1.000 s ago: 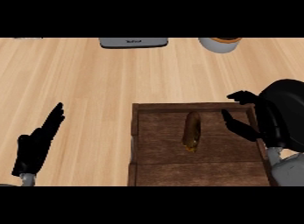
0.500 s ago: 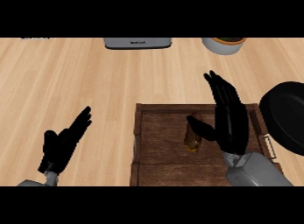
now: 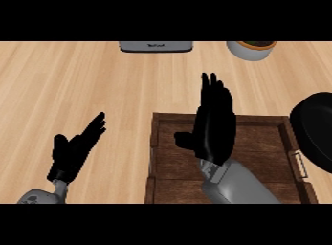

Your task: Pick the sweet potato from the tray and place it in the pot

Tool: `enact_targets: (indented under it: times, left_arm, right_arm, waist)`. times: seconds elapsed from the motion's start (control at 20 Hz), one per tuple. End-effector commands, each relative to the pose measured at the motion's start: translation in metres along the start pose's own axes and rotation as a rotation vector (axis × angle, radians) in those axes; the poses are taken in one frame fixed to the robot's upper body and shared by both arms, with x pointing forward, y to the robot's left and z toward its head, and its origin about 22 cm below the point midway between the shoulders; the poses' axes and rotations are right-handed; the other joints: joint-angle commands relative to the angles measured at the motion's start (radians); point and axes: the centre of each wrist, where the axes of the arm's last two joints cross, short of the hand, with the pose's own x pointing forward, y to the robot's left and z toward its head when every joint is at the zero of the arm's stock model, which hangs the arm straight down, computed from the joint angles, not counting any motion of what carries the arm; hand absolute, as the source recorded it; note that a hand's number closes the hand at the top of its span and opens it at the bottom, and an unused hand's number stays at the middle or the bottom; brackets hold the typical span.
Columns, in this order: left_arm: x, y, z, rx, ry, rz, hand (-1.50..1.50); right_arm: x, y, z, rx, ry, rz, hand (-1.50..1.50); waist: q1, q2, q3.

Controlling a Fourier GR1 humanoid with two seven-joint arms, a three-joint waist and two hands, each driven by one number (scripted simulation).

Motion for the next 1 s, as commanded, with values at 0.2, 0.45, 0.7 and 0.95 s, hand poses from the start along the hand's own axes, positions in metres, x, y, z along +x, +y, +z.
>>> enact_targets:
  times: [0.2,0.45,0.7,0.95]
  left_arm:
    - [0.000,0.006,-0.004,-0.017,0.007,-0.001,0.00]
    - [0.006,-0.019,-0.018,-0.019,-0.013,0.005,0.00]
    - [-0.011,0.002,0.002,-0.025,0.002,0.011,0.00]
    - [-0.001,0.003,-0.020,-0.005,-0.013,0.007,0.00]
  right_arm:
    - [0.004,0.008,-0.012,0.199,0.366,0.078,-1.50]
    - [-0.019,0.028,-0.007,0.312,0.445,0.156,-1.50]
    - [-0.024,0.020,-0.006,0.263,0.448,0.184,-1.50]
    - [-0.048,-0.005,0.013,0.215,0.390,0.168,-1.50]
  waist:
    - [0.020,0.010,0.004]
    - [0.006,0.010,0.004]
    - [0.009,0.007,0.004]
    - [-0.001,0.007,0.004]
